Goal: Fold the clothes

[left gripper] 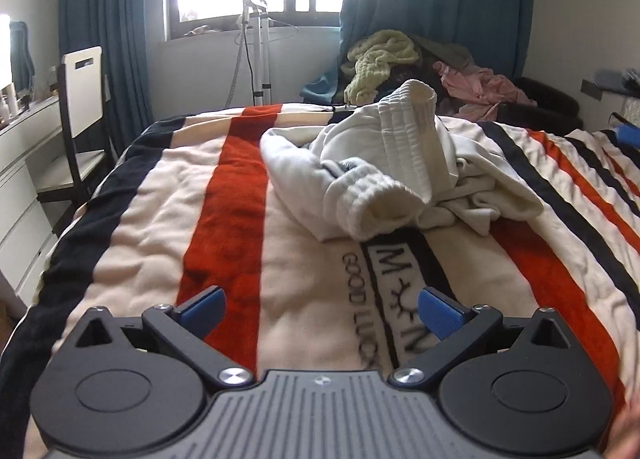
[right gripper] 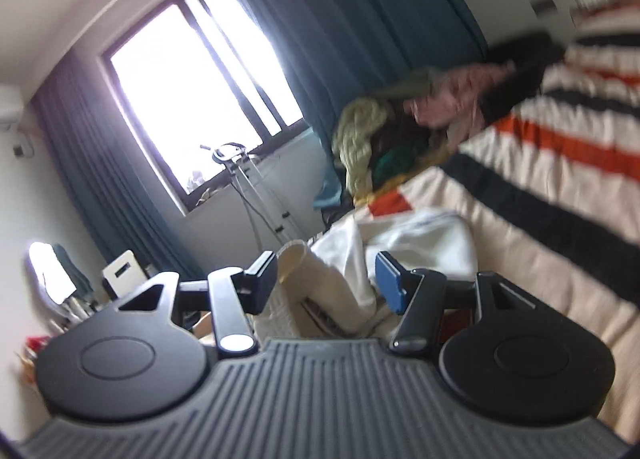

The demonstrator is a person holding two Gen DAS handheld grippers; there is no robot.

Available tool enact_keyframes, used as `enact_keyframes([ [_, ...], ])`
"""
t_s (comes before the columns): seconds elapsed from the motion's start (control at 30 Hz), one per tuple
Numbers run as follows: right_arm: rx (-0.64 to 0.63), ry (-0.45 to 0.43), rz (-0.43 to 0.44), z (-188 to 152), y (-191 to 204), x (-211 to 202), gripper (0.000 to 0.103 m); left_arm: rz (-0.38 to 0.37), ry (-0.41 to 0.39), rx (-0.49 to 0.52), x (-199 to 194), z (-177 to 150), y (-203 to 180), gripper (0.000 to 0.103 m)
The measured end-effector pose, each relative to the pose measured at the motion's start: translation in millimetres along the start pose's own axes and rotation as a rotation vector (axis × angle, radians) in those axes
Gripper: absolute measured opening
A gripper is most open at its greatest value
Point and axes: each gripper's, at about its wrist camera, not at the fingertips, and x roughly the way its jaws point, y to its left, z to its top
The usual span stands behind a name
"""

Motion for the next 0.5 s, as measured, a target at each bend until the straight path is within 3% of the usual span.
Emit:
enact_keyframes([
  [0.17,-0.007,0.065,0.031,-12.1,-15.4,13.1,0.058,0.014,0.048,0.017,48.8,23.2,-5.7,0.096],
  [0.23,0.014,0.133,0.024,-20.9,-25.0,26.0,0.058,-0.020,0.017,0.029,61.0,29.3,-5.3,0.095],
  [0.33,0.049,0.196,0.003,-30.1,-36.9,43.0,0.058,0.000,-0.019,0.060,80.5,37.9,-7.8,0.094],
  [0.43,0.068,0.212,-0.008,-36.0,-43.3,55.9,0.058,0.049,-0.004,0.065,105.5,45.3,-7.2,0.081],
  [0.5,0.071,0.234,-0.024,-43.6,-46.1,66.6,0.058,0.098,0.007,0.050,118.8,51.6,-2.8,0.060],
])
